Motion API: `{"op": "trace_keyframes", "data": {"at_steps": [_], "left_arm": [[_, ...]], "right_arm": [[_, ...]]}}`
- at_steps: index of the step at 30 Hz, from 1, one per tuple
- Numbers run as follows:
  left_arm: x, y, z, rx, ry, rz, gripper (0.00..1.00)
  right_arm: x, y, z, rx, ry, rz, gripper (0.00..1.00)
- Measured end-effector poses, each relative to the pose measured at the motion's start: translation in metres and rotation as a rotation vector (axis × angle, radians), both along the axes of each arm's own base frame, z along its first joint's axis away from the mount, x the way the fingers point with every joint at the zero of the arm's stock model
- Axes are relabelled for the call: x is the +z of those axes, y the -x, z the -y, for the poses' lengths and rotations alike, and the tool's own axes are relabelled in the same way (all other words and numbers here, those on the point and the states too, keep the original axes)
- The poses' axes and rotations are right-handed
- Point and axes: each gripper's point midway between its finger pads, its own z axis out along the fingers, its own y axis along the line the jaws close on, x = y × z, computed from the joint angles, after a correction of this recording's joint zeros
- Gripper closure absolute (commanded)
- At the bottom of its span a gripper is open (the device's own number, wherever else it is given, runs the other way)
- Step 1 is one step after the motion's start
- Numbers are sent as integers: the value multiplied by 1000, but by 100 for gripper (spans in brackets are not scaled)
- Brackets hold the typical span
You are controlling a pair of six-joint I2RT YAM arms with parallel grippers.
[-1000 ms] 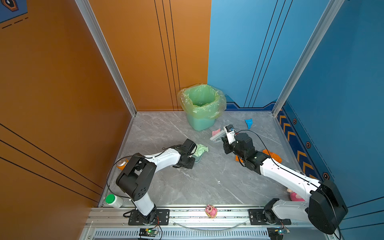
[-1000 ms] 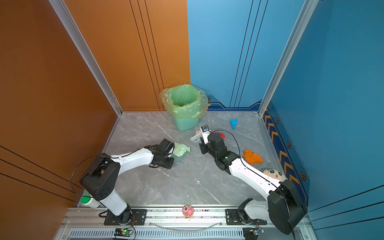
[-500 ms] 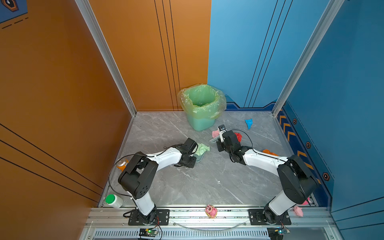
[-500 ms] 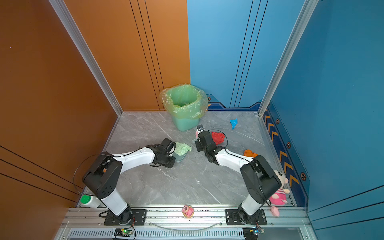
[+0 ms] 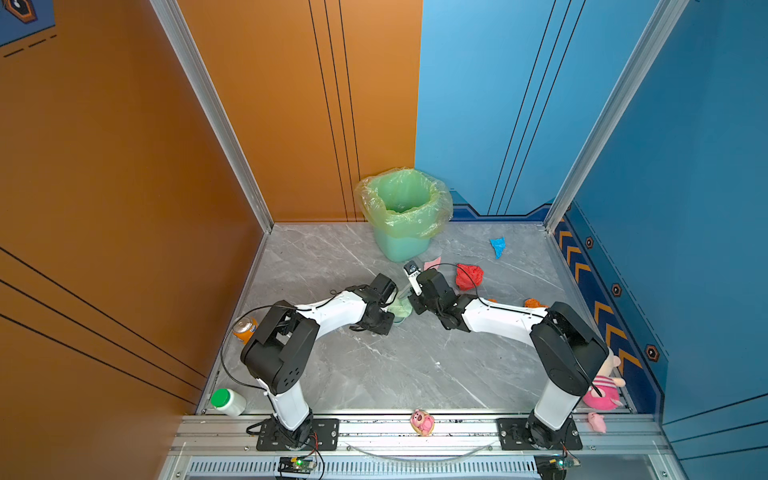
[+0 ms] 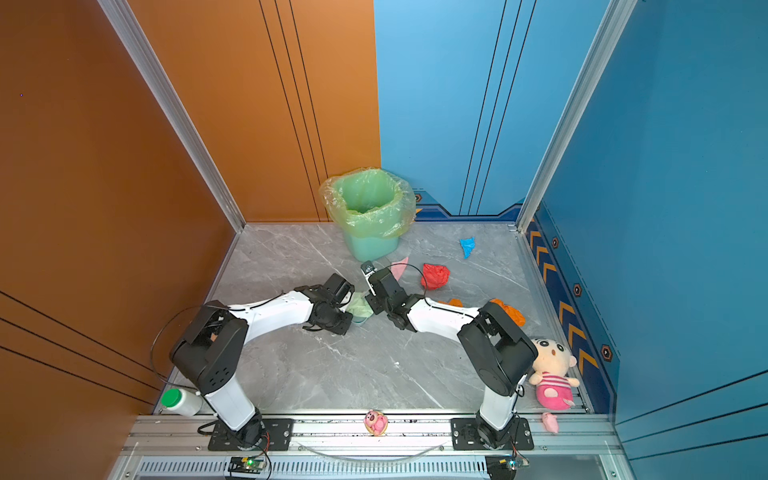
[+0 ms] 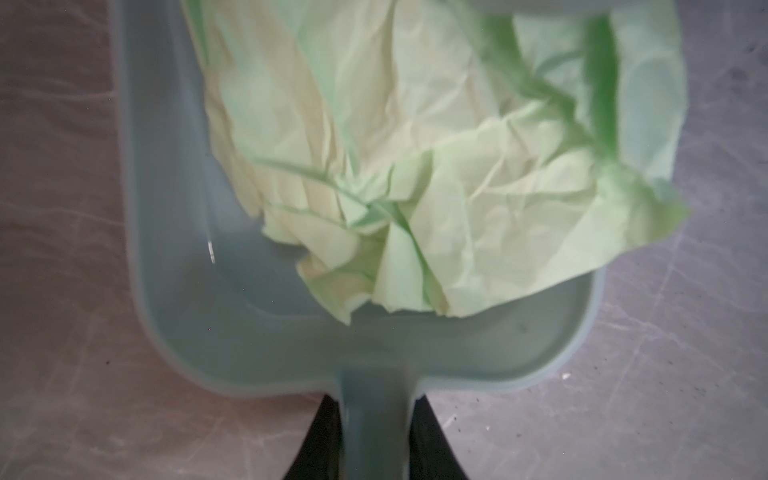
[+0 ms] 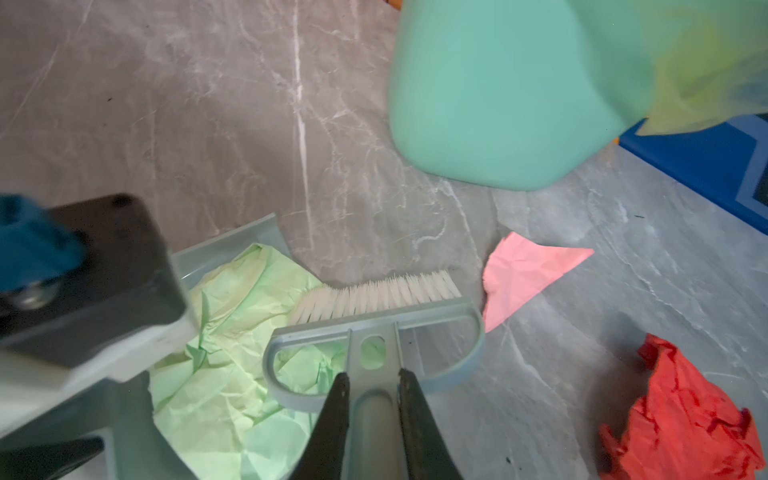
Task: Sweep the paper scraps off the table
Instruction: 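Sweep the light green scrap into the dustpan with the right gripper's brush, then lift the dustpan toward the bin while right moves brush to red scrap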
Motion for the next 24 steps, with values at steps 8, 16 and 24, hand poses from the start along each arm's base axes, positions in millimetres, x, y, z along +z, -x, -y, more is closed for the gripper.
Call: {"op": "trace_keyframes", "data": {"at_steps": [8,16,24], "left_arm": [[0,6,-2,-25,-14,-31,100],[2,6,-1,-38,-13,-27,100],[19,5,1,-45,4,15,100]], "right_arm": [[-4,27,-3,90,21,-41,100],[25,15,23,7,-42,-4,100],[69,-8,67,-121,-164,57,100]]}}
